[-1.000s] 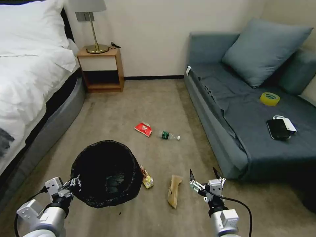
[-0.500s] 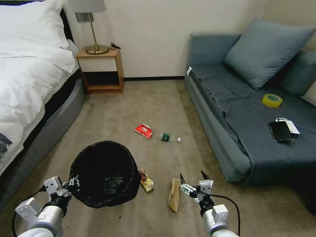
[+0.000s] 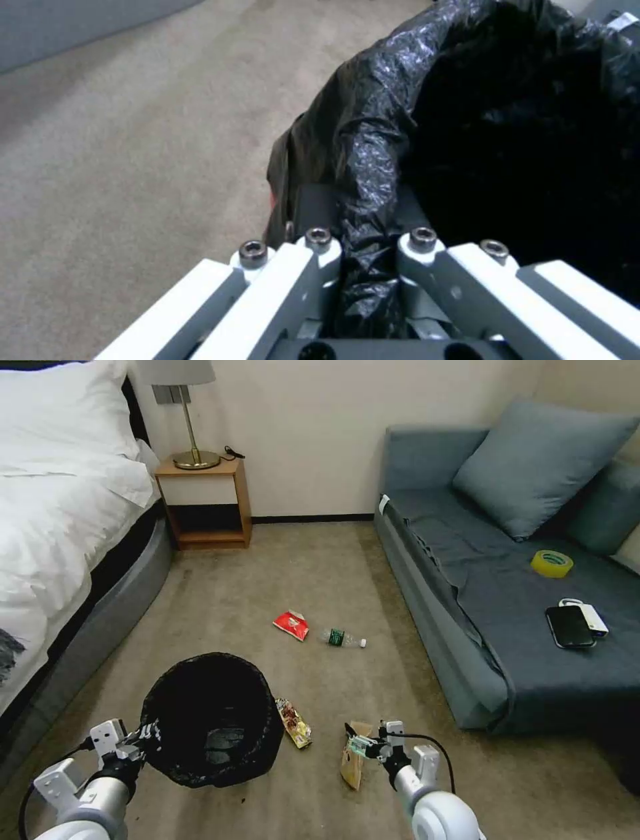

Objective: Pick up the trash bin, then pick up the garbage on the floor and place it into the trash bin.

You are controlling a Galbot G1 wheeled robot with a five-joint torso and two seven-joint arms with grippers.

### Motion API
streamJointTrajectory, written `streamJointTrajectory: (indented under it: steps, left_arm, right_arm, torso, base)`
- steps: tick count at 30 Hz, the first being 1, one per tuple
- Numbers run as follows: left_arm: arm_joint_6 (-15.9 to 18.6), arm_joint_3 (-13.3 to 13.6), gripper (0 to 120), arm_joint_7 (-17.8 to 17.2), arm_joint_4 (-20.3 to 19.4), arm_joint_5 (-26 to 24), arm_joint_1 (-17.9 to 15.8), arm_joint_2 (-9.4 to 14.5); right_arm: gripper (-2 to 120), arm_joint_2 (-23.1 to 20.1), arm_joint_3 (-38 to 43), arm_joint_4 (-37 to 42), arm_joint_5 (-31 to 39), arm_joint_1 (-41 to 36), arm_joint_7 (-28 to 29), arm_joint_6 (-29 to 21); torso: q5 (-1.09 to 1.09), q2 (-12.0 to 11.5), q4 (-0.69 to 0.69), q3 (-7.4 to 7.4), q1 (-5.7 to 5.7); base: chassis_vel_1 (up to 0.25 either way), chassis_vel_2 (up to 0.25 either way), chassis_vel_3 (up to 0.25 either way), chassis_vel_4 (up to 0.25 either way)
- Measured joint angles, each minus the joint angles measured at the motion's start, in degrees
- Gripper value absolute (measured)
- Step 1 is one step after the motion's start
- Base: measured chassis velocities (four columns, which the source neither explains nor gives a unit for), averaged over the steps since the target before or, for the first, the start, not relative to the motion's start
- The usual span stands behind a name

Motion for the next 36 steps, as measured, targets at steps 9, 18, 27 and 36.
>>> streamJointTrajectory:
  steps: [9,18,27,36]
  left_arm:
    - [0.54,0.81,4,-2.34,-1.37,2.44,-1.54,-1.95]
    - [0.89,-0.34,4,-2.77,0.02,1.6,-3.2,-1.5]
    - [0.89,-1.72,4,-2.48,2.54,-0.15,-4.85,-0.76]
    - [0.75,-3.66,4,-1.61,3.97,-2.1,-5.07,-0.02]
  right_arm:
    - [100,-3.93,-6.33,-6.51,14.0,11.93,7.29,-11.4]
    - [100,-3.03,-10.31,-13.18,14.78,17.21,9.27,-15.46]
    - [100,-0.94,-12.08,-17.88,13.62,19.31,8.27,-18.43]
    - [100,1.84,-14.85,-22.78,10.54,21.24,8.73,-18.46]
  torso:
    - [-0.01,0.0,0.0,0.0,0.0]
    - [-0.01,0.0,0.0,0.0,0.0]
    - [-0.02,0.0,0.0,0.0,0.0]
    - [-0.01,0.0,0.0,0.0,0.0]
  base:
    - [0.0,0.0,0.0,0.0]
    - [0.0,0.0,0.0,0.0]
    - [0.0,0.0,0.0,0.0]
    - [0.0,0.0,0.0,0.0]
